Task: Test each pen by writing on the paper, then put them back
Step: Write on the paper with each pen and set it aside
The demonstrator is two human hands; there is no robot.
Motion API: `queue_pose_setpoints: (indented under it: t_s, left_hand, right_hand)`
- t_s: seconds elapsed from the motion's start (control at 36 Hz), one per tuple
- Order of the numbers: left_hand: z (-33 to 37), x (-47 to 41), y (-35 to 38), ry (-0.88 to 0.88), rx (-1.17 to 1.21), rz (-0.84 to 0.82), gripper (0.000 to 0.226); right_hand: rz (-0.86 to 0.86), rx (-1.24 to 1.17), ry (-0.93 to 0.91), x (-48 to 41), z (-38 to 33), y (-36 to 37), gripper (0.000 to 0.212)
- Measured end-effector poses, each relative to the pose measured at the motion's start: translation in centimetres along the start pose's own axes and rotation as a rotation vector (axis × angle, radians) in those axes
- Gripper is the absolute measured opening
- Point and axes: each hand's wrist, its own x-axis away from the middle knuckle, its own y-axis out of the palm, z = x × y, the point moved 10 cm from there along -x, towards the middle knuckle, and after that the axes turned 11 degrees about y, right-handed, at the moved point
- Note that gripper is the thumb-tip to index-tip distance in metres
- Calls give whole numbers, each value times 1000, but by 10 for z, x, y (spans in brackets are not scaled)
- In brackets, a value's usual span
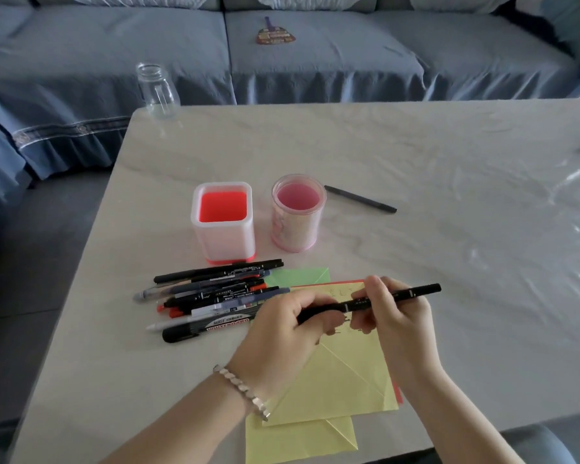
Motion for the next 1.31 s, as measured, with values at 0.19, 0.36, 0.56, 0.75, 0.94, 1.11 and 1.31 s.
queue_pose_setpoints:
  t_s: [0.19,0.36,0.56,0.75,0.94,1.11,1.31]
  left_hand:
    - [-14,-23,17,-266,330,-76,19]
    - [-39,-17,28,-415,247,-211,31]
    - [-38,-38,-42,-92,-450,89,17]
    - [-45,-28,-66,-37,-554,185,5]
    - [-44,-19,-84,6,-614,250,3]
    - [-43,-2,-101,109,-835,246,9]
    - [-57,20,-119,93,-1051,314,28]
  right_hand:
    - [-57,-19,-44,-20,-12,7,38]
    - [-322,168,10,-32,11,26,33]
    - [-369,912,-198,-107,13,19,41]
    - [127,1279,-262,-207,-18,-2,55]
    - [198,1297,-200,-210,-3,-11,42]
    - [113,1216,-236,-150,6,-11,52]
    - [122,989,-300,-59,14,-21,32]
